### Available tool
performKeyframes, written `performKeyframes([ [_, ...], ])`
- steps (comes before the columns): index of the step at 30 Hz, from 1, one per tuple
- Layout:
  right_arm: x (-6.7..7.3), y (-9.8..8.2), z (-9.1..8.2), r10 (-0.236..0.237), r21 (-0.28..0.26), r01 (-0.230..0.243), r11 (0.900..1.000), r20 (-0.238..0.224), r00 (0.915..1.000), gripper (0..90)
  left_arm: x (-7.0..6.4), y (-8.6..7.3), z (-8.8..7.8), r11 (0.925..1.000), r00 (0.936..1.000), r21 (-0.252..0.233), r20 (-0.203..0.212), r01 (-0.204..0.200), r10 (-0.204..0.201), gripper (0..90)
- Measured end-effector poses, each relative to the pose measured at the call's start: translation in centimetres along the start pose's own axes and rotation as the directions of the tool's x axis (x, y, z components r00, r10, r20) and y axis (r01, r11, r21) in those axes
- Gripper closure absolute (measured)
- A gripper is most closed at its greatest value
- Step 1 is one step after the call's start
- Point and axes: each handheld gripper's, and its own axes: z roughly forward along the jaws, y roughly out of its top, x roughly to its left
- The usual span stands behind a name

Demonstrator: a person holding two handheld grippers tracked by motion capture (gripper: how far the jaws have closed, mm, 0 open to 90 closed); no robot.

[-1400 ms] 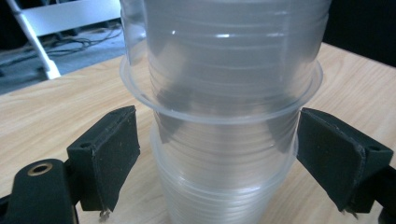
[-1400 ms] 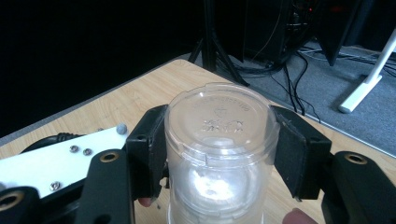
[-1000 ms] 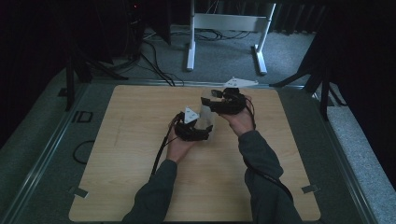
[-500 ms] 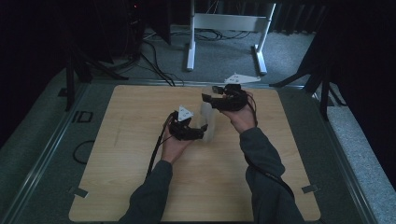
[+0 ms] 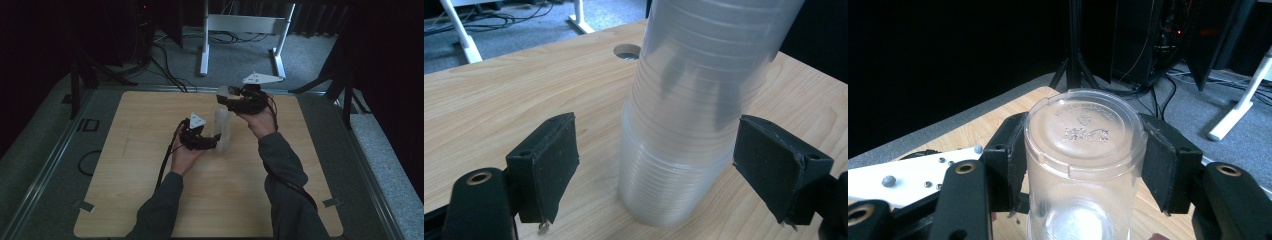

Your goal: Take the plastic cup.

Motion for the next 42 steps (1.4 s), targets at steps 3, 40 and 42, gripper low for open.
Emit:
performKeyframes([
  [3, 0.1, 0.2, -0.1, -0.005, 0.0, 0.005, 1.0, 0.0, 1.0, 41.0, 0.1, 0.0, -0.3, 1.0, 1.0, -0.005, 0.001, 0.001, -0.001, 18.1],
  [40, -0.1, -1.5, -6.8, 0.018, -0.024, -0.017, 1.0, 0.022, 0.9996, 41.0, -1.1, -0.7, -2.3, 0.9991, 0.9966, -0.043, 0.082, -0.007, 0.011, 25.3],
  [42, -0.1, -1.8, -7.1, 0.016, -0.016, -0.015, 1.0, 0.033, 0.9993, 41.0, -1.2, -0.8, -2.4, 0.9991, 0.9961, -0.041, 0.087, -0.01, 0.014, 25.4],
])
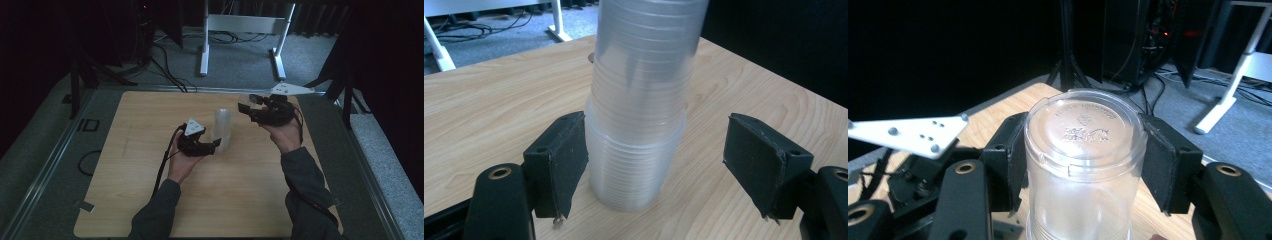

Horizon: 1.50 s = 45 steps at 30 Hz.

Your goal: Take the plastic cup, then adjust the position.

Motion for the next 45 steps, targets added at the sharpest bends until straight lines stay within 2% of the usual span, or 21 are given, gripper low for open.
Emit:
performKeyframes([
  [6, -0.3, -1.2, -0.5, 0.008, 0.023, -0.008, 1.0, 0.012, 0.9999, 41.0, -0.4, -0.1, -0.1, 1.0, 0.9997, -0.001, 0.023, -0.008, 0.008, 29.3],
  [20, -0.3, -3.3, -0.6, 0.024, 0.057, -0.025, 0.998, 0.011, 0.9997, 41.0, -0.9, -0.5, -0.4, 0.9999, 0.9993, 0.005, 0.035, -0.014, 0.014, 27.9],
  [22, -0.1, -3.7, -0.5, 0.025, 0.069, -0.025, 0.997, 0.009, 0.9997, 41.0, -1.2, -0.5, -0.6, 0.9996, 0.9988, 0.0, 0.04, -0.028, 0.028, 27.9],
  [30, 0.1, -4.9, -0.3, 0.037, 0.079, -0.038, 0.996, 0.006, 0.9993, 41.1, -1.9, -0.3, -1.1, 0.9984, 0.9971, -0.036, 0.06, -0.044, 0.046, 28.0],
  [36, 0.1, -6.2, 0.2, 0.063, 0.093, -0.063, 0.994, 0.002, 0.998, 41.1, -2.7, -0.4, -1.1, 0.9967, 0.9939, -0.042, 0.082, -0.069, 0.073, 28.0],
  [45, 0.0, -7.6, 0.5, 0.135, 0.082, -0.133, 0.988, -0.024, 0.9906, 41.1, -3.3, -0.6, -1.1, 0.9959, 0.9926, -0.057, 0.094, -0.071, 0.076, 27.4],
])
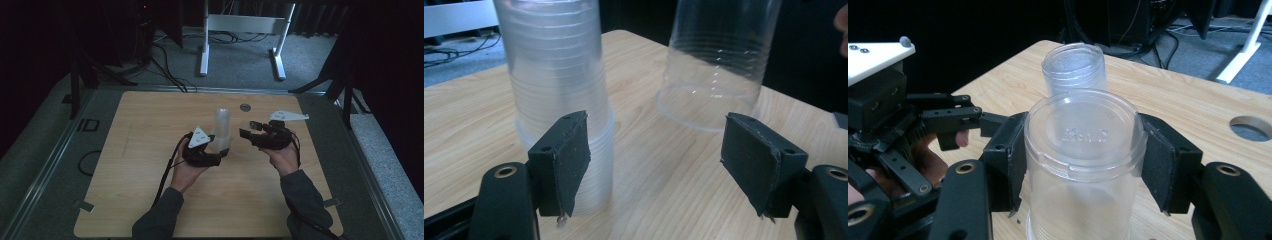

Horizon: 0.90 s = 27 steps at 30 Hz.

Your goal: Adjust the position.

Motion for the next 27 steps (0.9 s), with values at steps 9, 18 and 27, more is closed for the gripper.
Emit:
performKeyframes([
  [9, -0.6, -1.1, 0.4, 0.095, -0.018, -0.096, 0.995, -0.039, 0.9947, 41.1, -0.5, -0.1, 0.4, 1.0, 0.9998, 0.009, 0.019, 0.002, -0.003, 27.4],
  [18, -0.8, -1.8, 0.4, 0.123, -0.024, -0.124, 0.992, -0.05, 0.9912, 41.2, -1.0, -0.3, 0.9, 0.9999, 0.9996, 0.008, 0.028, -0.009, 0.009, 26.1],
  [27, -0.7, -2.4, 0.7, 0.149, -0.03, -0.151, 0.988, -0.064, 0.9868, 41.2, -1.3, -0.4, 1.3, 0.9995, 0.9993, 0.026, 0.033, -0.016, 0.016, 27.1],
])
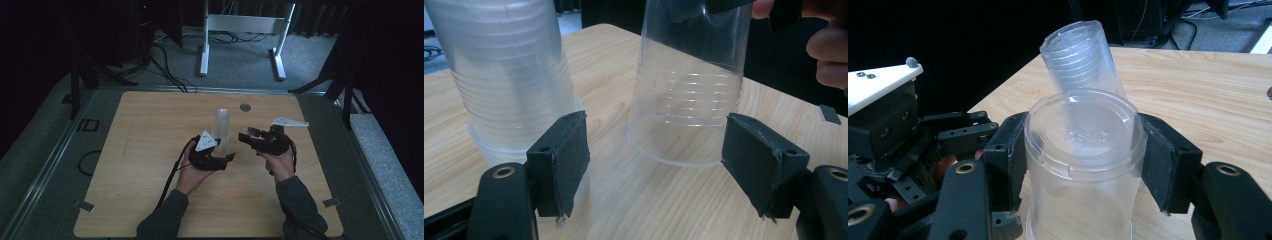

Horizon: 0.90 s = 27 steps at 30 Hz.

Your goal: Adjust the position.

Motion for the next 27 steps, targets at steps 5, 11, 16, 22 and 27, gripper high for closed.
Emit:
performKeyframes([
  [5, -0.02, -0.2, 0.12, 0.011, -0.004, -0.011, 1.0, -0.004, 0.9999, 41.2, -0.14, 0.01, 0.01, 1.0, 0.9999, -0.001, -0.005, -0.009, 0.009, 27.3],
  [11, 0.02, -0.36, 0.22, 0.027, -0.008, -0.027, 1.0, -0.007, 0.9996, 41.1, -0.31, 0.09, -0.1, 0.9998, 0.9994, -0.013, -0.03, -0.018, 0.018, 27.0],
  [16, 0.1, -0.4, 0.25, 0.036, -0.015, -0.036, 0.999, -0.013, 0.9993, 41.2, -0.36, 0.22, -0.14, 0.9994, 0.999, -0.027, -0.04, -0.021, 0.02, 25.6],
  [22, 0.13, -0.49, 0.41, 0.049, -0.021, -0.049, 0.999, -0.016, 0.9987, 41.2, -0.44, 0.33, -0.06, 0.999, 0.9993, -0.039, -0.031, -0.021, 0.02, 24.8],
  [27, 0.09, -0.54, 0.6, 0.079, -0.03, -0.08, 0.996, -0.028, 0.9965, 41.1, -0.75, 0.43, 0.36, 0.9988, 0.9995, -0.042, -0.018, -0.026, 0.025, 23.3],
])
